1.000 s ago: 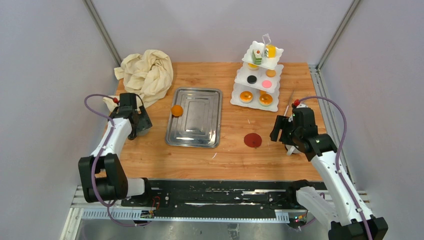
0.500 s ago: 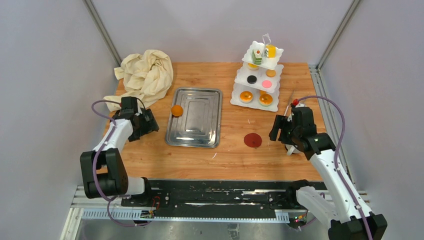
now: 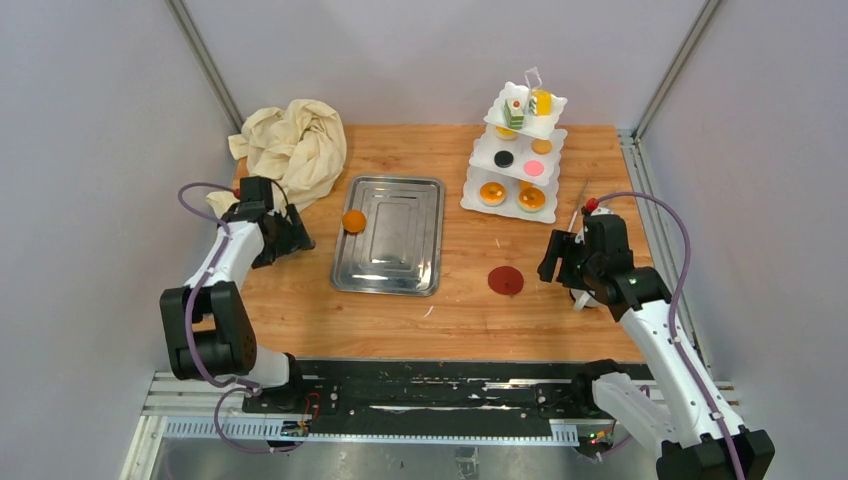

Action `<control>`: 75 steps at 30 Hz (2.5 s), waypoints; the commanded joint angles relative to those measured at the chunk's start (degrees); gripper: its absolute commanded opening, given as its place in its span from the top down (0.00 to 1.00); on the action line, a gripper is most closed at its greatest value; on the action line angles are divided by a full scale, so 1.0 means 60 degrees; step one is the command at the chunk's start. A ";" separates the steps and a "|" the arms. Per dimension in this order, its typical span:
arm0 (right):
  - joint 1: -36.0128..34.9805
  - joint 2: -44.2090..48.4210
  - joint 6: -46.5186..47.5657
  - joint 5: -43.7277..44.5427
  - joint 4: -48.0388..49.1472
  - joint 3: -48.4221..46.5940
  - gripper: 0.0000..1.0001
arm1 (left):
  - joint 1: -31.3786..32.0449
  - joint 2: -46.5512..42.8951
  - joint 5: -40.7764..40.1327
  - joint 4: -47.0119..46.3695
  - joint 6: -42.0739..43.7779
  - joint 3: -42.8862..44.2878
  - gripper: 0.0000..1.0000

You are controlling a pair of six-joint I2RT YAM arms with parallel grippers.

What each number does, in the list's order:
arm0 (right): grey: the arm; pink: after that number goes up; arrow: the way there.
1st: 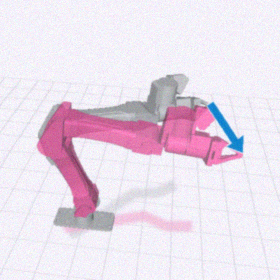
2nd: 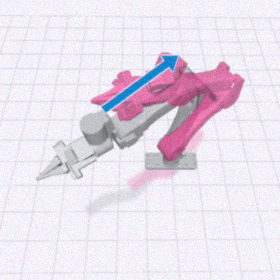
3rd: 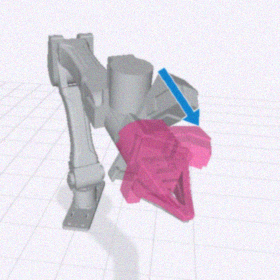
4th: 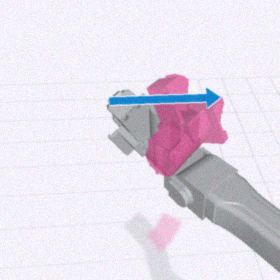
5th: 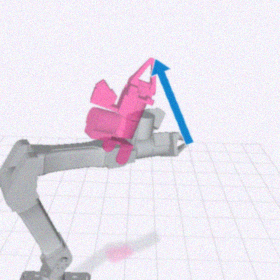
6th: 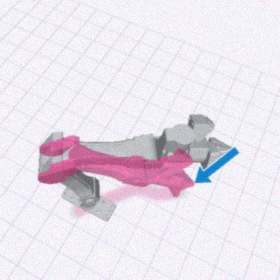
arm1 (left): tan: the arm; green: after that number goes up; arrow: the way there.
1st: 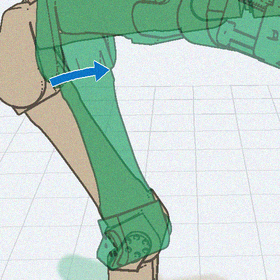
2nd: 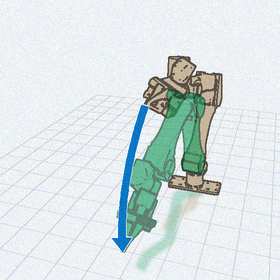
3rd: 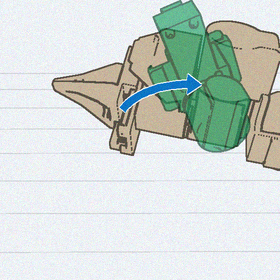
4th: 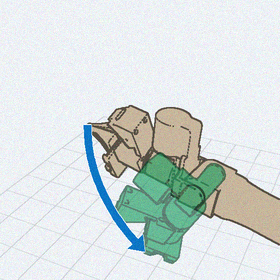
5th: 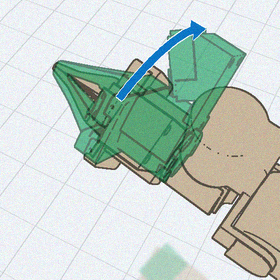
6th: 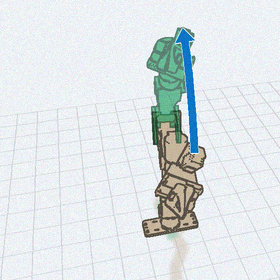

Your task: Serve the afternoon tea

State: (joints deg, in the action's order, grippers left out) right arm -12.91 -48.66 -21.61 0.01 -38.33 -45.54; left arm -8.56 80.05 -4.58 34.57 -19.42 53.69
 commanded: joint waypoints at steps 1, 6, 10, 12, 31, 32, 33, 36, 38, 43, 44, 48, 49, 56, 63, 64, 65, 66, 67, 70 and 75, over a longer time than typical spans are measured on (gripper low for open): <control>-0.0112 0.0088 -0.0018 -0.0013 0.0102 0.0154 0.28 | 0.0036 0.0443 -0.0104 0.0213 -0.0401 0.0184 0.08; -0.0119 0.0043 0.0037 0.0024 0.0080 0.0093 0.28 | 0.0367 -0.0084 -0.0545 0.0010 -0.1000 -0.0186 0.06; -0.0110 0.0006 0.0094 0.0057 0.0037 0.0054 0.28 | 0.0385 -0.0177 -0.1374 0.0319 -0.1057 0.0076 0.04; -0.0114 0.0030 0.0099 0.0068 -0.0002 0.0073 0.28 | 0.0373 -0.0145 -0.1738 0.0547 -0.1046 0.0384 0.04; -0.0111 0.0035 0.0091 0.0103 -0.0109 0.0013 0.28 | 0.1276 -0.0493 -0.2092 0.1100 0.0099 0.2384 0.08; -0.0115 0.0072 0.0095 0.0132 -0.0128 0.0016 0.28 | 0.1349 -0.0383 -0.2221 0.1150 0.0109 0.2586 0.08; -0.0119 0.0113 0.0099 0.0163 -0.0167 0.0028 0.28 | 0.1365 -0.0309 -0.2325 0.1171 0.0073 0.2679 0.07; -0.0115 0.0217 0.0096 0.0245 -0.0260 0.0078 0.28 | 0.1368 0.0077 -0.2442 0.1024 0.0288 0.2990 0.06; -0.0110 0.0237 0.0092 0.0247 -0.0283 0.0103 0.28 | 0.1368 0.0600 -0.2297 0.1006 0.0587 0.3487 0.06; -0.0119 0.0276 0.0100 0.0332 -0.0414 0.0017 0.28 | 0.1368 0.2295 -0.2721 0.1428 0.1196 0.4998 0.07; -0.0114 0.0298 0.0113 0.0342 -0.0432 0.0000 0.28 | 0.1368 0.2580 -0.2769 0.1389 0.1286 0.5154 0.07; -0.0114 0.0347 0.0128 0.0448 -0.0531 -0.0016 0.28 | 0.1368 0.3716 -0.2867 0.1541 0.1614 0.5945 0.09; -0.0115 0.0347 0.0147 0.0448 -0.0556 -0.0024 0.28 | 0.1368 0.4044 -0.2911 0.1557 0.1688 0.6095 0.10; -0.0115 0.0305 0.0137 0.0313 -0.0599 -0.0060 0.28 | 0.1354 0.4764 -0.3423 0.1568 0.1467 0.5926 0.21; -0.0107 0.0259 0.0221 0.0357 -0.0587 -0.0001 0.28 | 0.1328 0.5075 -0.4061 0.1663 0.1024 0.5492 0.29; -0.0118 0.0279 0.0220 0.0351 -0.0600 0.0014 0.28 | 0.1313 0.5092 -0.3951 0.1588 0.1025 0.5421 0.30; -0.0119 0.0306 0.0219 0.0335 -0.0600 0.0029 0.28 | 0.1278 0.5138 -0.3783 0.1535 0.1049 0.5365 0.30; -0.0118 0.0340 0.0225 0.0348 -0.0607 0.0049 0.28 | 0.1221 0.5219 -0.3614 0.1517 0.1046 0.5350 0.31; -0.0114 0.0368 0.0229 0.0361 -0.0608 0.0052 0.28 | 0.1133 0.5308 -0.3389 0.1526 0.1002 0.5363 0.31; -0.0113 0.0437 0.0245 0.0404 -0.0700 0.0071 0.28 | 0.0887 0.5319 -0.2593 0.1437 0.0910 0.5214 0.41; -0.0112 0.0523 0.0193 0.0408 -0.0705 0.0072 0.28 | 0.0805 0.4932 -0.2615 0.1610 0.0526 0.4860 0.69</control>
State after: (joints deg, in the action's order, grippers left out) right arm -12.91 -46.48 -21.10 1.58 -41.41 -45.34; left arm -3.60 110.72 -22.98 42.06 -13.45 85.38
